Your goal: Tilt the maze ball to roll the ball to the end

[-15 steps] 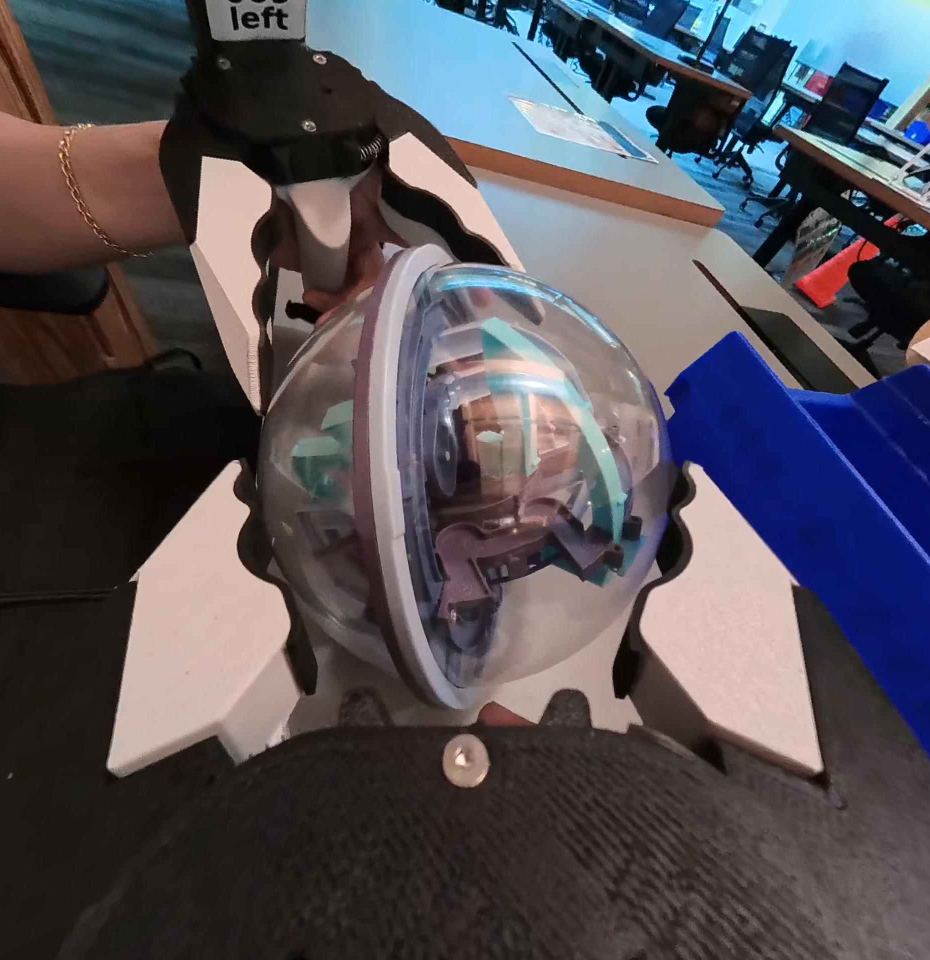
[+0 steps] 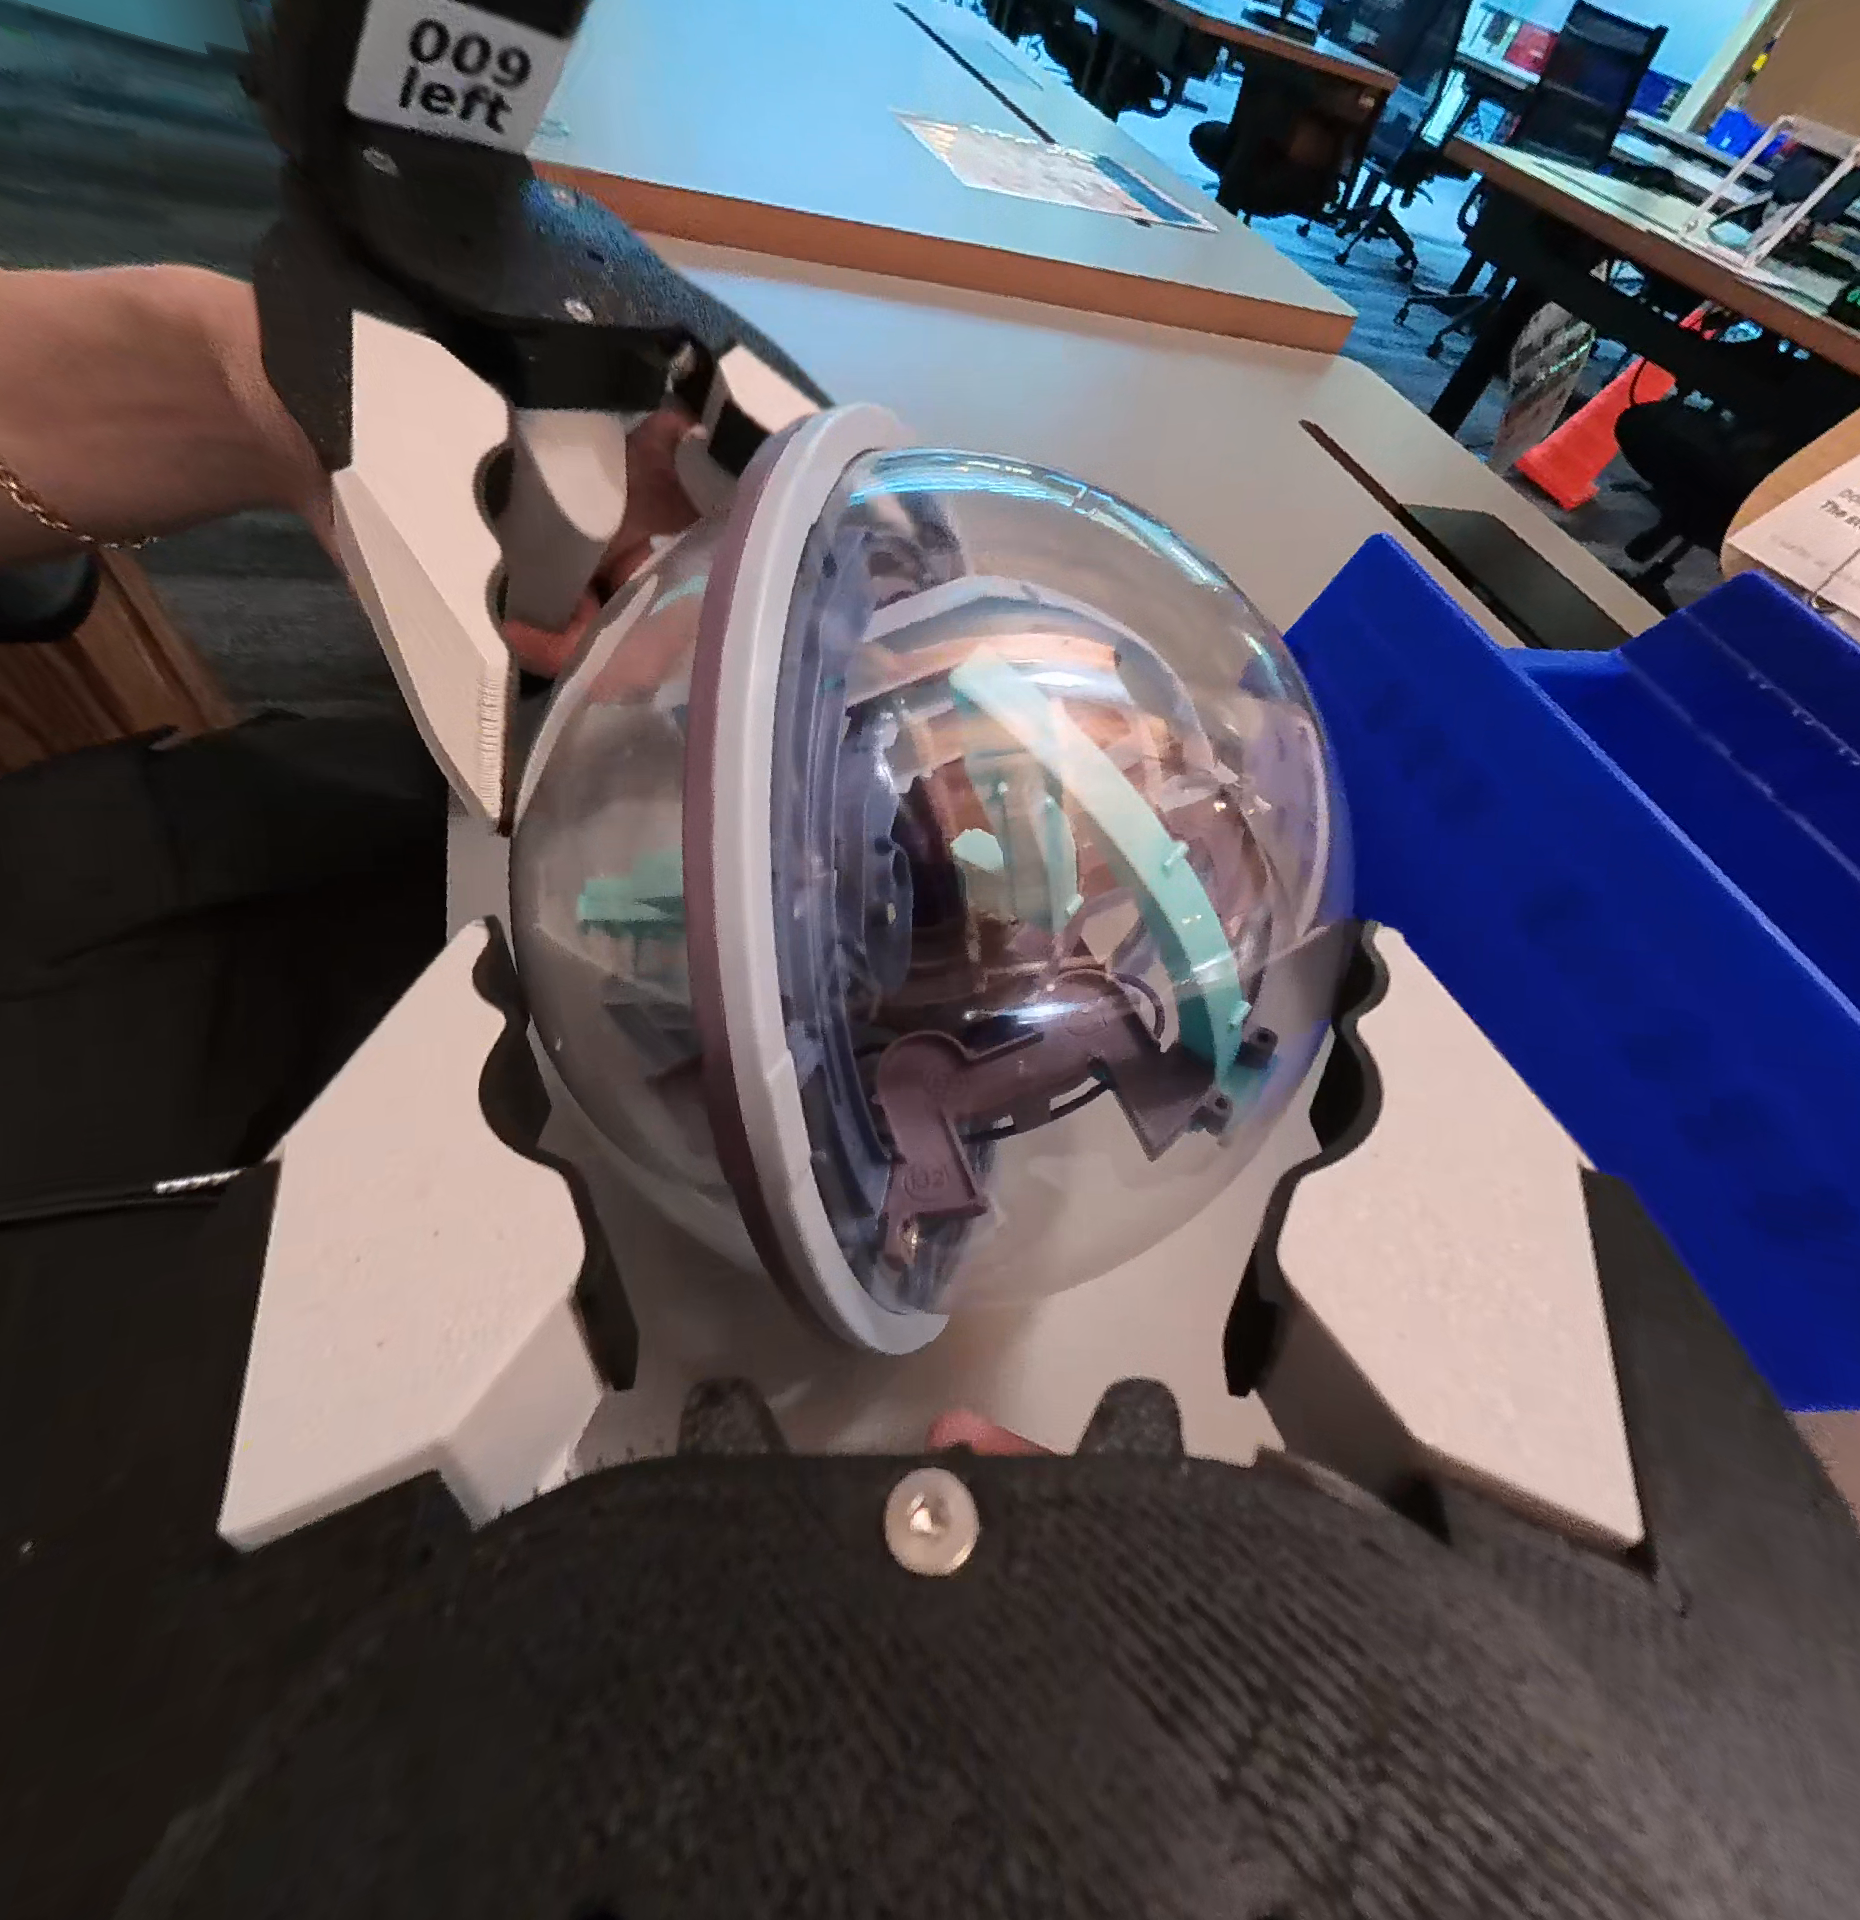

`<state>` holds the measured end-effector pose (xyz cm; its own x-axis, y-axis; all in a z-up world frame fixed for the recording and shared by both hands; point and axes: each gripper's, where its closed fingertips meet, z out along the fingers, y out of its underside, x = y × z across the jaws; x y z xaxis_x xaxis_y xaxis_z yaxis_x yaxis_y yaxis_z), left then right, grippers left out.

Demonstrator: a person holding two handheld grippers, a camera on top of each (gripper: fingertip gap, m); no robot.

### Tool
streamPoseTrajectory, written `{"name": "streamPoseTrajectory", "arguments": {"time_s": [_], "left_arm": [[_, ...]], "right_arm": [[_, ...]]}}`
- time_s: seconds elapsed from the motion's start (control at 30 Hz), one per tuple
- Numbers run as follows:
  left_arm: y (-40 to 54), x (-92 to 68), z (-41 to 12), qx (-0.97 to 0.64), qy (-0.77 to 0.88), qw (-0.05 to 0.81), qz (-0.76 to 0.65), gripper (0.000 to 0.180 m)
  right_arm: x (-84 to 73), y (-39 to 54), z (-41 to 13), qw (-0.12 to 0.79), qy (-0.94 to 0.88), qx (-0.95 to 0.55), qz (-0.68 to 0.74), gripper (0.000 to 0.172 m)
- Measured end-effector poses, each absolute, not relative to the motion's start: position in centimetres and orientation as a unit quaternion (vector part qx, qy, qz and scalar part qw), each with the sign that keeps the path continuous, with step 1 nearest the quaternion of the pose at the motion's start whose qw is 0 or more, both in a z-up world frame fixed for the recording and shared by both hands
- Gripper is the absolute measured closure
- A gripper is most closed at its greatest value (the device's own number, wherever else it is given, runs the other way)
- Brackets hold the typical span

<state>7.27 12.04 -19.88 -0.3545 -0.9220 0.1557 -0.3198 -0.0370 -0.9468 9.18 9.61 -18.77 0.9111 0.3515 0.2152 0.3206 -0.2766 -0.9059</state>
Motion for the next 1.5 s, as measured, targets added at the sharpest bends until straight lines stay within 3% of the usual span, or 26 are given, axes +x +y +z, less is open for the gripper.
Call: {"name": "streamPoseTrajectory", "arguments": {"time_s": [0.1,0.23,0.43,0.67,0.83,1.03,1.27,1.5], "left_arm": [[11.4,7.5,-19.8,-0.495,0.619,0.253,-0.554,0.041],[11.3,8.0,-19.6,-0.494,0.62,0.237,-0.562,0.037],[10.2,8.5,-19.4,-0.451,0.665,0.253,-0.539,0.038],[9.1,9.5,-19.0,-0.422,0.677,0.274,-0.538,0.036],[8.2,10.5,-19.8,-0.473,0.647,0.208,-0.561,0.026],[7.7,11.1,-19.8,-0.514,0.62,0.143,-0.576,0.034],[7.3,11.2,-19.6,-0.464,0.659,0.149,-0.573,0.033],[6.5,11.3,-21.0,-0.396,0.732,0.206,-0.514,0.035]], "right_arm": [[9.1,9.8,-18.7,0.569,-0.201,-0.798,0.012,0.023],[9.3,9.6,-18.8,0.569,-0.185,-0.801,0.004,0.024],[9.6,8.2,-18.5,0.556,-0.201,-0.805,-0.047,0.029],[10.7,7.2,-19.8,0.546,-0.17,-0.819,-0.044,0.022],[11.2,6.9,-19.8,0.555,-0.133,-0.821,-0.033,0.022],[12.2,6.2,-19.6,0.576,-0.062,-0.815,0.009,0.027],[11.6,4.5,-20.1,0.559,-0.068,-0.826,0.034,0.023],[12.7,3.9,-17.8,0.613,-0.019,-0.786,0.078,0.036]]}}
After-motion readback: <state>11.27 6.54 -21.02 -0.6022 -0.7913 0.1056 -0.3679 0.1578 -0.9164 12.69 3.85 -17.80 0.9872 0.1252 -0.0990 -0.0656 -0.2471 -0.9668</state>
